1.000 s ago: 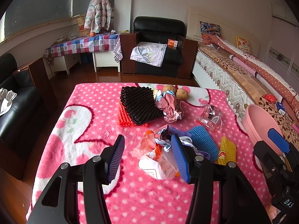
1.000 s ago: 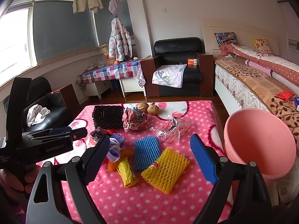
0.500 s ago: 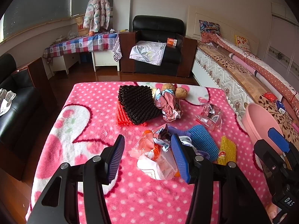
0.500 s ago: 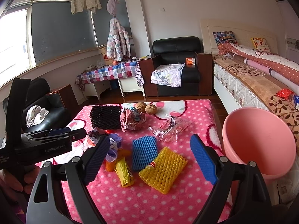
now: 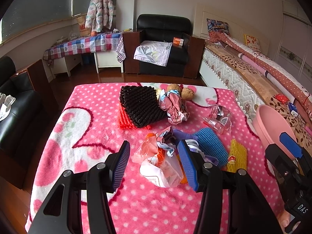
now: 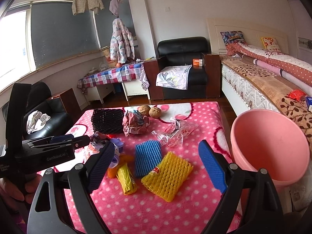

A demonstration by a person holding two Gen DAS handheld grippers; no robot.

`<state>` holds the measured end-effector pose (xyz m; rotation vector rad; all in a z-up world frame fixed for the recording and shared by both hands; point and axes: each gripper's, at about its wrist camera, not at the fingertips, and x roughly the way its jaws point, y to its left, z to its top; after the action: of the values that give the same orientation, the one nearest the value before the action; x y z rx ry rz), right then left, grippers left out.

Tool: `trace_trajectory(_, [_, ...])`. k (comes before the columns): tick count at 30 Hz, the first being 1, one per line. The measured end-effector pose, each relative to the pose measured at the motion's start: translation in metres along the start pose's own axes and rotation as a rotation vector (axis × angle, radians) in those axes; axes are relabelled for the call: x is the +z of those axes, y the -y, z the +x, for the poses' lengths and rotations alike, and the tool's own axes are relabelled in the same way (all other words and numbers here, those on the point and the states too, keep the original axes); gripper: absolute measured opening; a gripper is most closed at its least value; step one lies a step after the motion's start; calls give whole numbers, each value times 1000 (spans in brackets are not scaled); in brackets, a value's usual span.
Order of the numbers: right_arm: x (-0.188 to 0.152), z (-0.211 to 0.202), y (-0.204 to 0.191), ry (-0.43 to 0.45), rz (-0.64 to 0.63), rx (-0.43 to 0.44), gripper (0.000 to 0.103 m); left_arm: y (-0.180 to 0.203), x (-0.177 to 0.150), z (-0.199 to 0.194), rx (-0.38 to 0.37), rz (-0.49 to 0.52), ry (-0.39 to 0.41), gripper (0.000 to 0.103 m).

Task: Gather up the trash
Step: 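Grasp the yellow foam net with the right tool while the left tool grasps a small wrapper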

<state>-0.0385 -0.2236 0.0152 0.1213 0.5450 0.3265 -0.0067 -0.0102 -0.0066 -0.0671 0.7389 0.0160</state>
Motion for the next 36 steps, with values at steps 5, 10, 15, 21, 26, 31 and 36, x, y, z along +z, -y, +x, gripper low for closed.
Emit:
trace_trajectory(5, [-2, 3, 2, -14, 4, 0, 88, 1, 2, 12, -4, 5, -9, 52])
trace_trajectory(10, [-5, 7, 4, -32, 5, 2, 88, 0, 3, 15, -15, 6, -22, 52])
trace_trajectory(15, [-10, 12, 6, -62, 6, 7, 88, -5, 1, 15, -39, 1, -29, 52])
trace_trajectory(21, [-14, 18, 8, -99, 8, 26, 88, -11, -2, 15, -104, -20, -46, 52])
trace_trajectory(26, [-18, 24, 9, -126, 9, 38, 83, -15, -5, 12, -159, -28, -42, 51])
trace_trajectory(31, [-22, 31, 10, -159, 13, 48, 79, -13, 2, 18, -172, -47, -48, 38])
trace_trajectory(36, [-24, 35, 9, -178, 8, 54, 77, -8, 12, 29, -155, -43, -50, 31])
